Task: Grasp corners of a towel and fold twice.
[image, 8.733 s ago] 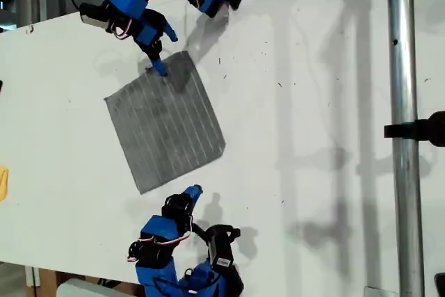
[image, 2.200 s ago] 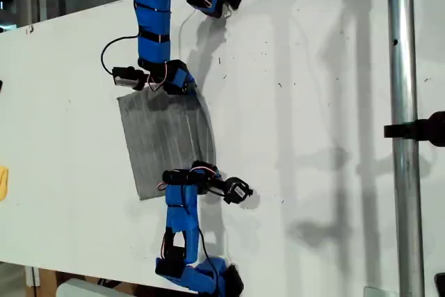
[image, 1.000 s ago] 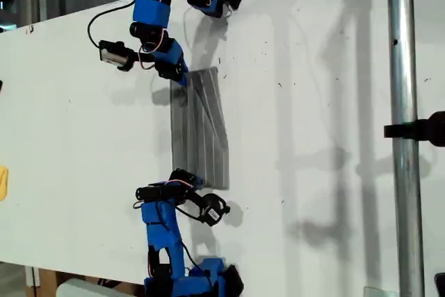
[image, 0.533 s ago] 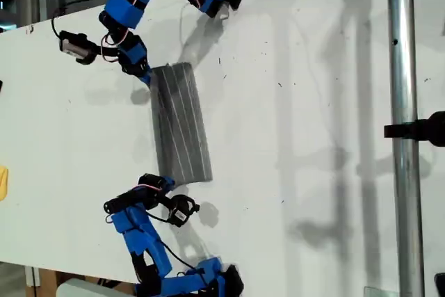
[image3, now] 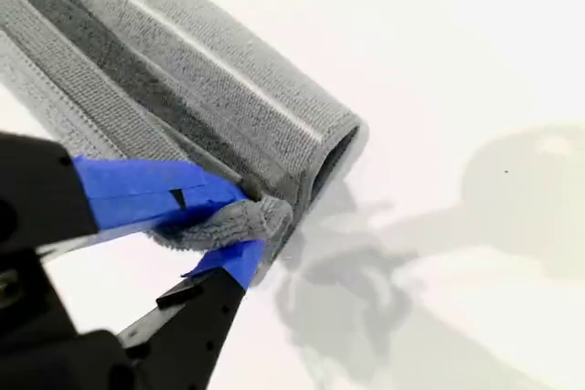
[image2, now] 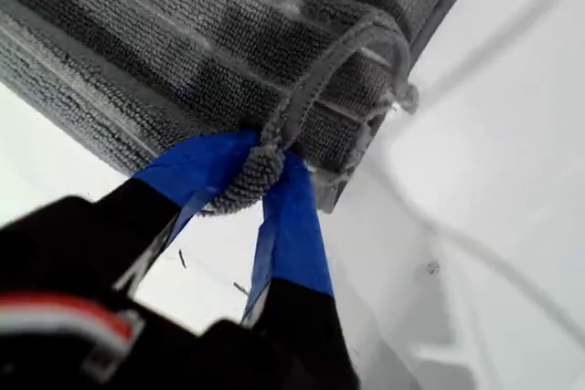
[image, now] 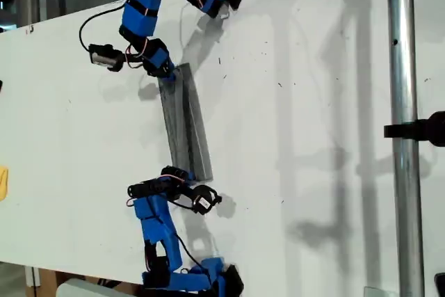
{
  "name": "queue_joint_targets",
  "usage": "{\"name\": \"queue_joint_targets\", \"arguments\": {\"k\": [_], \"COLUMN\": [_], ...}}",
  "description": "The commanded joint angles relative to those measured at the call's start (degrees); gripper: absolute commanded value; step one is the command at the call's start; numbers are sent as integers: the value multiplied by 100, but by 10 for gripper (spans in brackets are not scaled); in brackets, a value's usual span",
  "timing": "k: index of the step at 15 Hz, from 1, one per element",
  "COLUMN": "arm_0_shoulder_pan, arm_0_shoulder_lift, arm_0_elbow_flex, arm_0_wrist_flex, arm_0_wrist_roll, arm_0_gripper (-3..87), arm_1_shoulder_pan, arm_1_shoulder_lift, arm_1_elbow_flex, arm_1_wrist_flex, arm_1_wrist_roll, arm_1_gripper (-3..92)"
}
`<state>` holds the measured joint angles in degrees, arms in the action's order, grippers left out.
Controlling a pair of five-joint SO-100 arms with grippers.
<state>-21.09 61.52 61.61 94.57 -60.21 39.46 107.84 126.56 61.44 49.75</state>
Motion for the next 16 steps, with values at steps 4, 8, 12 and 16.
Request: {"name": "queue_joint_targets", "arguments": {"k": [4,8,12,16], "arm_0_shoulder_pan": [448,9,-62,-9], "arm_0_shoulder_lift": [-1248,-1503,-554,492], "arm_0_elbow_flex": [-729,-756,-220,879], "arm_0_wrist_flex": [18,105,202,220], "arm_0_wrist_roll": [-668,-571,-527,-668], "arm_0_gripper": [-26,4,299,282], "arm_1_shoulder_pan": [220,475,1046,1784], "arm_1_shoulder_lift": [-396,-791,-1116,-923], "arm_1_elbow_flex": [510,211,26,-492], "arm_1_wrist_flex": [-325,-308,237,589], "arm_1_wrist_roll": [132,105,193,-299], "arm_1_gripper": [-3,8,263,289]}}
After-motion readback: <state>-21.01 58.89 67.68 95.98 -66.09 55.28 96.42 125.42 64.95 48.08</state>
